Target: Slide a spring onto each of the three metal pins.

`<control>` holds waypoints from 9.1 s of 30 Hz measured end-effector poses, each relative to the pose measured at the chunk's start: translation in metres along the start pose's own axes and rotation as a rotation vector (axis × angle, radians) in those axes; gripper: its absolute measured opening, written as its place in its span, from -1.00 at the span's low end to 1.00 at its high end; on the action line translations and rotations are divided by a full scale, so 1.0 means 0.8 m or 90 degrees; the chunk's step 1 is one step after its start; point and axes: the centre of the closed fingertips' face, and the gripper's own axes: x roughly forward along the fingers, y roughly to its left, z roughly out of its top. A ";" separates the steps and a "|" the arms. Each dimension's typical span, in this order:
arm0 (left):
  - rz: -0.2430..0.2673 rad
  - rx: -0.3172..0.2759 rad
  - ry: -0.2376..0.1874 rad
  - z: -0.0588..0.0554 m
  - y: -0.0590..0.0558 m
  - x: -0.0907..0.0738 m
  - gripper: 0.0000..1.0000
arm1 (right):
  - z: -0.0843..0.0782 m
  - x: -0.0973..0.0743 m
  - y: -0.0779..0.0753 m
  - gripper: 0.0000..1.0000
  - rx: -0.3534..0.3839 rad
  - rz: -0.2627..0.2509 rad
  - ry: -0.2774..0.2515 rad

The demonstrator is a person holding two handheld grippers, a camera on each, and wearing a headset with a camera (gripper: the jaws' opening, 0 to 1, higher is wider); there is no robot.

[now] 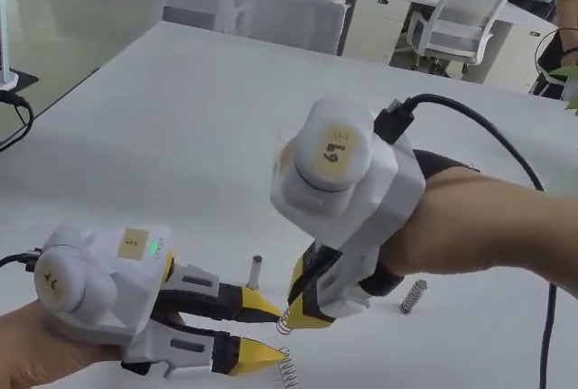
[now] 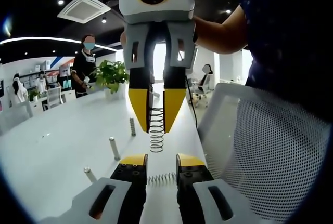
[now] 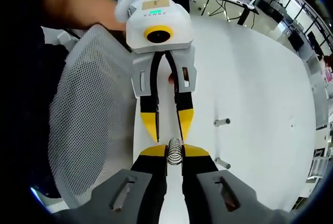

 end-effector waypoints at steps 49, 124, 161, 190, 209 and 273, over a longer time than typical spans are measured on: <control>0.211 -0.098 0.006 -0.053 0.042 -0.088 0.29 | -0.083 -0.055 -0.084 -0.86 0.079 -0.071 0.055; 0.234 -0.101 0.000 -0.044 0.054 -0.090 0.45 | -0.104 0.052 -0.132 -0.86 0.095 -0.009 0.127; 0.230 -0.099 0.004 -0.042 0.054 -0.090 0.43 | -0.116 0.086 -0.129 -0.83 0.106 0.001 0.132; 0.220 -0.096 0.008 -0.044 0.055 -0.085 0.42 | -0.125 0.057 -0.130 -0.63 0.138 -0.031 0.079; 0.208 -0.090 0.015 -0.044 0.052 -0.083 0.42 | -0.134 0.040 -0.096 -0.61 0.178 -0.046 0.034; 0.182 -0.079 0.004 -0.039 0.033 -0.070 0.34 | -0.073 0.121 0.013 -0.71 0.456 -0.018 -0.008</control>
